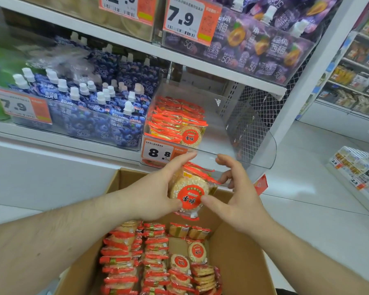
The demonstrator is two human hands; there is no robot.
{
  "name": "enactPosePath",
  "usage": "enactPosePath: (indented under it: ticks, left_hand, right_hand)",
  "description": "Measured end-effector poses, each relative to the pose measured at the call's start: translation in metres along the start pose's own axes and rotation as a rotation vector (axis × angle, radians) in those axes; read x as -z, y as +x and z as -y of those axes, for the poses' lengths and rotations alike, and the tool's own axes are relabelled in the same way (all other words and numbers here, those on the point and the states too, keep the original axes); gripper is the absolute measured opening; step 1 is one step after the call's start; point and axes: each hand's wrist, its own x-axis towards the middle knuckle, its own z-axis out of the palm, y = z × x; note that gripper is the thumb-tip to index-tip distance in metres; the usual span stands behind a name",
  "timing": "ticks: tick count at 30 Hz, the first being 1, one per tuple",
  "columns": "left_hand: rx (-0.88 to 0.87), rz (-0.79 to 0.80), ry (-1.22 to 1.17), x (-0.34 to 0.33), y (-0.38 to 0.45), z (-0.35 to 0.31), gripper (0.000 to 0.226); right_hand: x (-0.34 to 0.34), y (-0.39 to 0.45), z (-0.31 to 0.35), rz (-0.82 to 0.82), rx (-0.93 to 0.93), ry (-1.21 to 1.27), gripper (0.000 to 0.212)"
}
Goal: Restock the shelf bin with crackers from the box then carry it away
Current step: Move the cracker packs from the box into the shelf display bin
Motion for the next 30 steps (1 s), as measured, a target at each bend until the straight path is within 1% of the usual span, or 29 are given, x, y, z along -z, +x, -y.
enactPosePath:
  ticks: [1,2,4,5,6,8,9,11,13,14,15,17,18,20,22,24,26,29,30]
  left_hand:
    - [-0.017,0.008,0.055,0.002,-0.001,-0.002,0.107]
    - [-0.036,0.019,0.095,0.003,-0.002,-0.004,0.108]
    - [-0.065,0.031,0.172,0.006,-0.003,-0.007,0.109]
    - [-0.075,0.023,0.209,0.007,-0.004,-0.009,0.109]
    - [-0.081,0.004,0.232,0.008,-0.003,-0.010,0.108]
    - [-0.108,-0.095,0.228,0.012,0.000,-0.010,0.105]
    - [-0.127,-0.163,0.234,0.015,0.002,-0.009,0.101]
    - [-0.138,-0.273,0.282,0.023,0.006,-0.005,0.086]
    - [-0.123,-0.367,0.354,0.031,0.010,-0.001,0.067]
    - [-0.098,-0.402,0.418,0.033,0.011,0.001,0.062]
    - [-0.057,-0.417,0.500,0.034,0.013,0.003,0.062]
    - [0.061,-0.380,0.644,0.035,0.017,0.006,0.070]
    - [0.118,-0.344,0.675,0.034,0.019,0.008,0.075]
    - [0.189,-0.280,0.673,0.034,0.023,0.011,0.082]
    - [0.205,-0.270,0.623,0.035,0.025,0.015,0.084]
    - [0.183,-0.292,0.568,0.036,0.028,0.018,0.082]
    - [0.143,-0.308,0.544,0.037,0.030,0.021,0.081]
    - [0.115,-0.321,0.525,0.037,0.030,0.024,0.079]
    - [0.111,-0.325,0.524,0.037,0.031,0.025,0.079]
  right_hand:
    - [0.002,0.001,0.001,0.065,-0.036,0.020,0.088]
    - [0.004,0.001,0.002,0.127,-0.053,0.044,0.089]
    - [0.003,0.001,0.006,0.207,-0.053,0.096,0.078]
    - [0.002,0.001,0.009,0.211,-0.055,0.120,0.069]
    - [0.003,0.003,0.012,0.192,-0.060,0.144,0.062]
    - [0.012,0.011,0.016,0.123,-0.048,0.193,0.054]
    - [0.019,0.018,0.018,0.078,-0.036,0.209,0.053]
    - [0.038,0.038,0.020,-0.035,-0.038,0.184,0.050]
    - [0.055,0.063,0.020,-0.127,-0.058,0.070,0.046]
    - [0.061,0.076,0.018,-0.137,-0.074,-0.017,0.045]
    - [0.064,0.089,0.015,-0.123,-0.095,-0.107,0.046]
    - [0.061,0.115,0.005,-0.045,-0.123,-0.270,0.050]
    - [0.055,0.126,-0.001,0.015,-0.138,-0.338,0.051]
    - [0.037,0.145,-0.014,0.148,-0.172,-0.415,0.055]
    - [0.018,0.156,-0.023,0.231,-0.211,-0.438,0.061]
    - [0.001,0.163,-0.030,0.258,-0.225,-0.464,0.067]
    - [-0.011,0.170,-0.032,0.232,-0.270,-0.448,0.078]
    - [-0.021,0.178,-0.029,0.187,-0.383,-0.440,0.113]
    - [-0.023,0.179,-0.026,0.184,-0.414,-0.420,0.120]
